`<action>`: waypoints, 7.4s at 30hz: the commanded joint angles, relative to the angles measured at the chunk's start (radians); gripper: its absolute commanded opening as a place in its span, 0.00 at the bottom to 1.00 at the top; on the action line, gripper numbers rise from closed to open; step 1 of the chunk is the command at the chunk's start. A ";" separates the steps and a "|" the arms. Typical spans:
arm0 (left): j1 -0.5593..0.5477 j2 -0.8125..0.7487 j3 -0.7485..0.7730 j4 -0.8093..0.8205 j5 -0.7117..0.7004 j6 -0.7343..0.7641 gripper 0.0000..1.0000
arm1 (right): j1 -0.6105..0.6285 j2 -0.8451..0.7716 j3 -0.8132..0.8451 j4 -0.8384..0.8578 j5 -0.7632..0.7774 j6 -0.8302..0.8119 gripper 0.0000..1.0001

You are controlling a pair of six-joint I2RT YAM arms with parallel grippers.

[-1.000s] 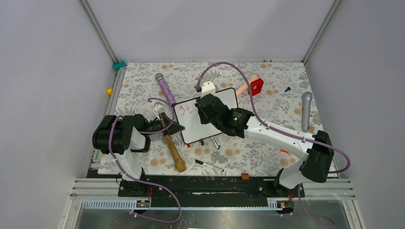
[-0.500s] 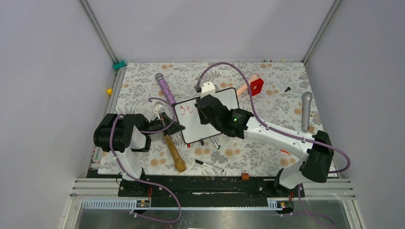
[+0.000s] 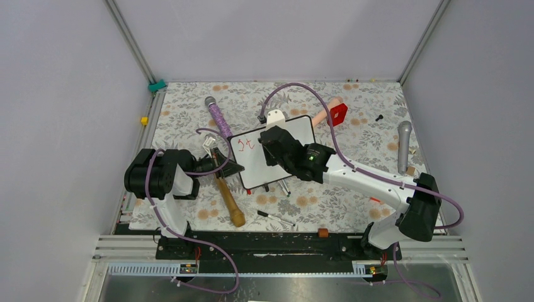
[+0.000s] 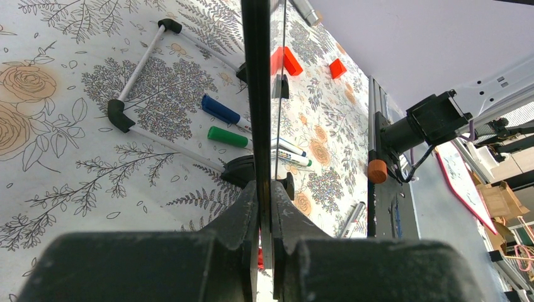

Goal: Write a sentence on the whiteboard

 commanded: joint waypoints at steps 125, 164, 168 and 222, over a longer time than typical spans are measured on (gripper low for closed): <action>-0.023 -0.011 -0.024 0.025 0.076 0.109 0.00 | -0.026 0.231 0.276 -0.137 -0.004 -0.045 0.00; -0.023 -0.009 -0.023 0.025 0.073 0.105 0.00 | -0.034 0.107 0.219 -0.143 0.092 -0.061 0.00; -0.023 -0.007 -0.021 0.025 0.073 0.104 0.00 | -0.039 0.111 0.226 -0.142 0.095 -0.069 0.00; -0.023 -0.009 -0.022 0.025 0.073 0.106 0.00 | -0.076 0.166 0.178 -0.204 -0.011 -0.027 0.00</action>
